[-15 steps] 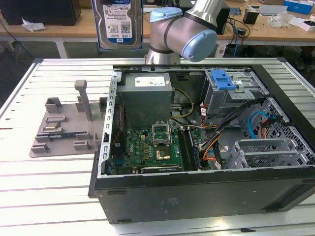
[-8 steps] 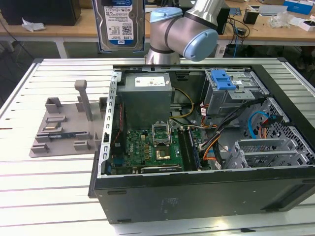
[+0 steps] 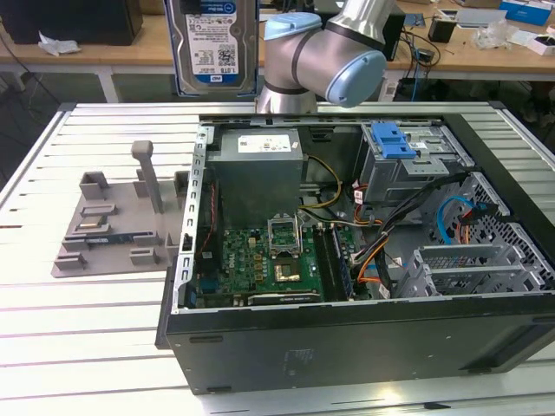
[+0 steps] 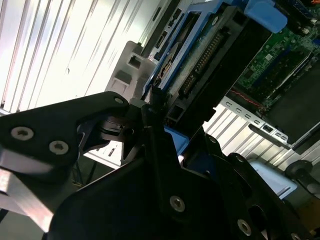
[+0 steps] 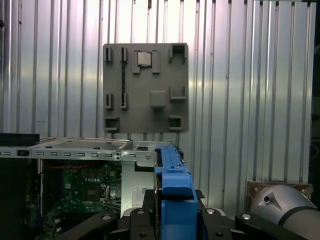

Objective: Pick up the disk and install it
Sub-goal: 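Pick up the disk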

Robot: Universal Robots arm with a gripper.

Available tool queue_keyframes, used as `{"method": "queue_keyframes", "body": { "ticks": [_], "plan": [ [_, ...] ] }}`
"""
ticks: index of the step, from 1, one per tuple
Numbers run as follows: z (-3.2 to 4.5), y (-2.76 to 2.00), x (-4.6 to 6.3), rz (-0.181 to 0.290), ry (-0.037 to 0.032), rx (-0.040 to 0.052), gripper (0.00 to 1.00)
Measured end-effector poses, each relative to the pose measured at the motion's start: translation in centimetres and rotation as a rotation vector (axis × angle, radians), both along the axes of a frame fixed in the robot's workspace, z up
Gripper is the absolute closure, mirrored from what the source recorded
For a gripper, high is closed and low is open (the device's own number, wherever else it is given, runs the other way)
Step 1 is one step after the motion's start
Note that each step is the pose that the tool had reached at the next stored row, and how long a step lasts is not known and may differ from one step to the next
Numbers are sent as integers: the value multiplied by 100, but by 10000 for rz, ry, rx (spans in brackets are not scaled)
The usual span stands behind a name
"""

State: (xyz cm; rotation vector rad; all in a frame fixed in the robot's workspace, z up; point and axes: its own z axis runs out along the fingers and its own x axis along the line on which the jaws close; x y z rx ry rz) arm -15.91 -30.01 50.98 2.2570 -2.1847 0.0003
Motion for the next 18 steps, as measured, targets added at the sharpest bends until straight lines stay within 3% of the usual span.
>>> {"method": "queue_keyframes", "body": {
  "ticks": [14, 18],
  "plan": [
    [-1, -192, 54, 0, 1, 1, 63],
    [-2, -278, 77, -1, 1, 1, 63]
  ]
}}
